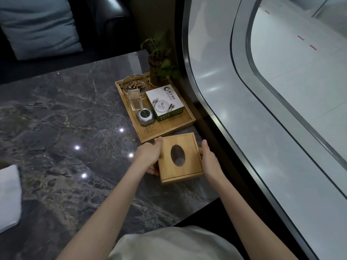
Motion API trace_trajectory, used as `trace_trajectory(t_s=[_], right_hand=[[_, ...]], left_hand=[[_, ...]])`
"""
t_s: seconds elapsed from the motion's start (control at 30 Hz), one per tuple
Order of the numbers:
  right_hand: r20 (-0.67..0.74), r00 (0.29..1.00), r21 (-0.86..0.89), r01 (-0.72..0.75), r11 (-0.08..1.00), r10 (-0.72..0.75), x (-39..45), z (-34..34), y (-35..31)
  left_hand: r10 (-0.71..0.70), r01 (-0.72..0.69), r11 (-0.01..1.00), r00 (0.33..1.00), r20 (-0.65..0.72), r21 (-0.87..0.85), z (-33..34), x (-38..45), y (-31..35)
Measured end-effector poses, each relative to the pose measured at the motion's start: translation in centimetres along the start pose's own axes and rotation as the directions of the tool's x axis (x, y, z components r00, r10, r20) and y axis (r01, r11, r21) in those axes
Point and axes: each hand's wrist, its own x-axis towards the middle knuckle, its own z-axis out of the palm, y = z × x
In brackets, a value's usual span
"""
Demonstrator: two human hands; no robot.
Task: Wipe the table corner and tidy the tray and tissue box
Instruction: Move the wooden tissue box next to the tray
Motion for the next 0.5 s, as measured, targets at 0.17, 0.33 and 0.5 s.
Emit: trace_trajectory(t_s=[0.17,0.33,0.5], right_hand=[[0.081,0.989,-0.032,0.128,0.991,-0.125,-1.6,-1.1,-0.5],[-0.033,0.957,-0.028,0.288,0.957,-0.289,-3.6,-0.7,0.5],[-0.043,0.854,-0.382,0.465,0.799,-0.518,-5.4,0.8,3.5]], left_hand=[[0.177,-0.176,0.983,0.984,-0.023,0.053,-0.1,0.2,-1.5],[0.456,-0.422,0.886,0.869,-0.19,0.194,1.0,-1.4,-3.6],[0.523,-0.477,0.851,0.808,-0.27,0.22,2.3,-2.1,-6.1]])
